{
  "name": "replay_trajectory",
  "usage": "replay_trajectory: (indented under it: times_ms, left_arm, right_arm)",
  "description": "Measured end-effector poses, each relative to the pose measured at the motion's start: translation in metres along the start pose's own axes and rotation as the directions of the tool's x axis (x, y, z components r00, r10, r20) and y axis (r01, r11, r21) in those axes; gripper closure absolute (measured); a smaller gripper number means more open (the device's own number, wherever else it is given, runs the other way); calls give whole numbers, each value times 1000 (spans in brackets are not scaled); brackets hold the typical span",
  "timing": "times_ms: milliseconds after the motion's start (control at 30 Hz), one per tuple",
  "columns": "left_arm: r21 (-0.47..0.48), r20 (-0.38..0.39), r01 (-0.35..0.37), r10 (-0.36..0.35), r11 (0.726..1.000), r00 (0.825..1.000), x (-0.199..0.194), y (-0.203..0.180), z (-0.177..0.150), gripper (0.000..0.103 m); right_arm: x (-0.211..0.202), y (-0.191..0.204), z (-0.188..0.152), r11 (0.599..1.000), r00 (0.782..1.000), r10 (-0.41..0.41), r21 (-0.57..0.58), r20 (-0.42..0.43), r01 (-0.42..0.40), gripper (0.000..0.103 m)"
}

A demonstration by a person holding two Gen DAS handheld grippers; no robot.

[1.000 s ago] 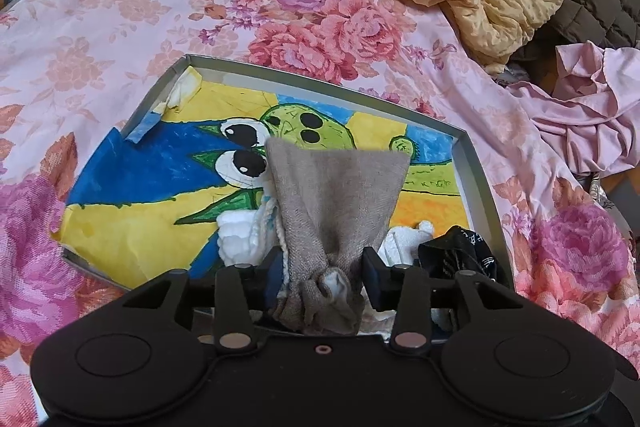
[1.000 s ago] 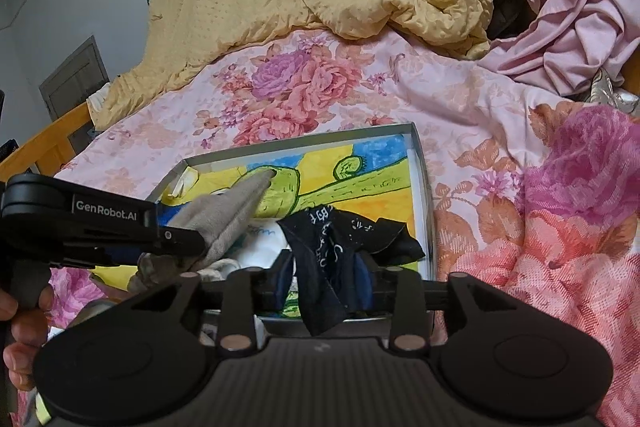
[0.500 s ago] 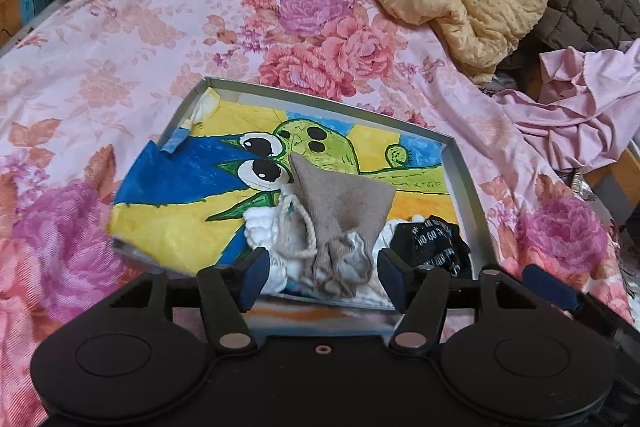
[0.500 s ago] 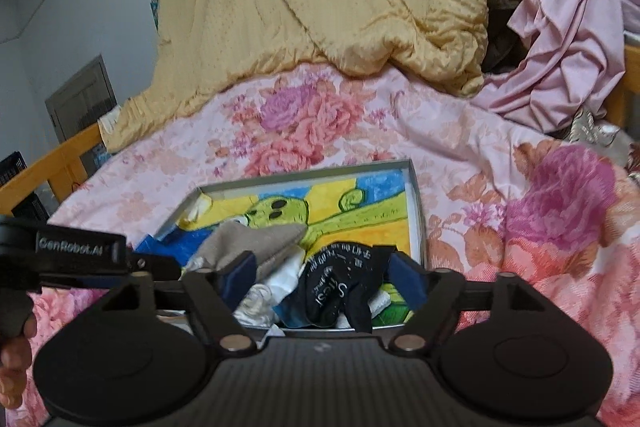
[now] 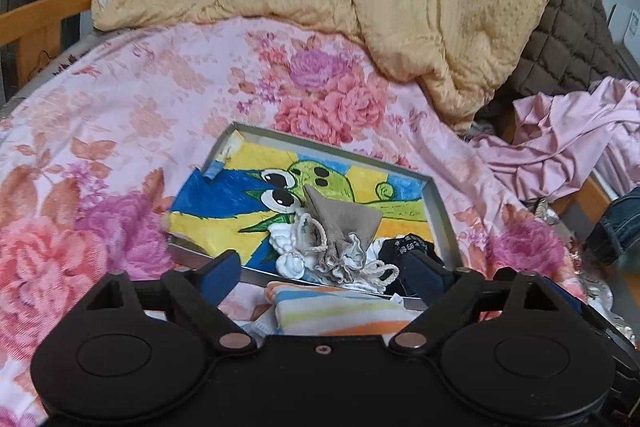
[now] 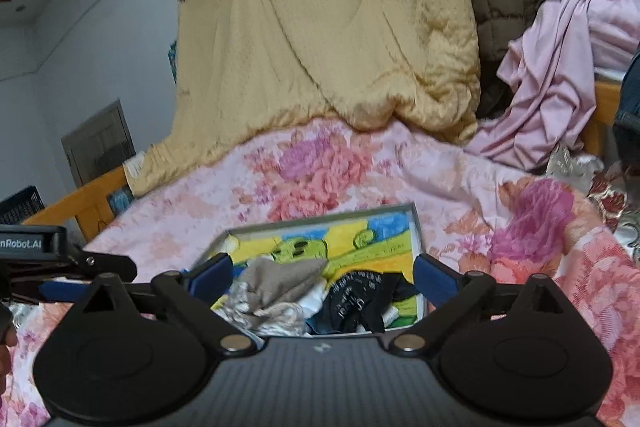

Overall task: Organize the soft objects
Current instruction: 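Move both grippers back from the tray box toward the remaining pile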

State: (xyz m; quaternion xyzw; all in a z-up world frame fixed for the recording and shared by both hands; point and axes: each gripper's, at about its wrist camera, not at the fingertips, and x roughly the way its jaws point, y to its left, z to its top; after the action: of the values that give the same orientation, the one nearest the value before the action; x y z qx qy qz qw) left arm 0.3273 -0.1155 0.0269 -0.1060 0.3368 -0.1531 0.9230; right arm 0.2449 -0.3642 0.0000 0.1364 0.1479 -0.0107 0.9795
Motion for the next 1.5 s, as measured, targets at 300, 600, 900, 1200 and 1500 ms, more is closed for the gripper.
replay_trajectory:
  times_ms: [300, 600, 900, 1200, 1500]
  left_arm:
    - [46, 85, 34, -37, 998, 996, -63, 8, -15, 5]
    - [53, 163, 61, -69, 997, 984, -115, 25, -47, 1]
    - [86, 140, 47, -59, 995, 988, -142, 46, -80, 1]
    - [141, 152, 59, -80, 988, 985, -154, 57, -113, 1]
    - [184, 97, 30, -48, 983, 994, -141, 81, -141, 1]
  right_arm:
    - [-52, 29, -9, 996, 989, 69, -57, 130, -62, 0]
    - [-98, 57, -29, 992, 984, 95, -96, 149, -82, 0]
    - [-136, 82, -58, 992, 991, 90, -96, 98, -80, 0]
    - [-158, 102, -85, 994, 999, 46, -98, 22, -44, 0]
    - [-151, 111, -103, 988, 996, -37, -151, -79, 24, 0]
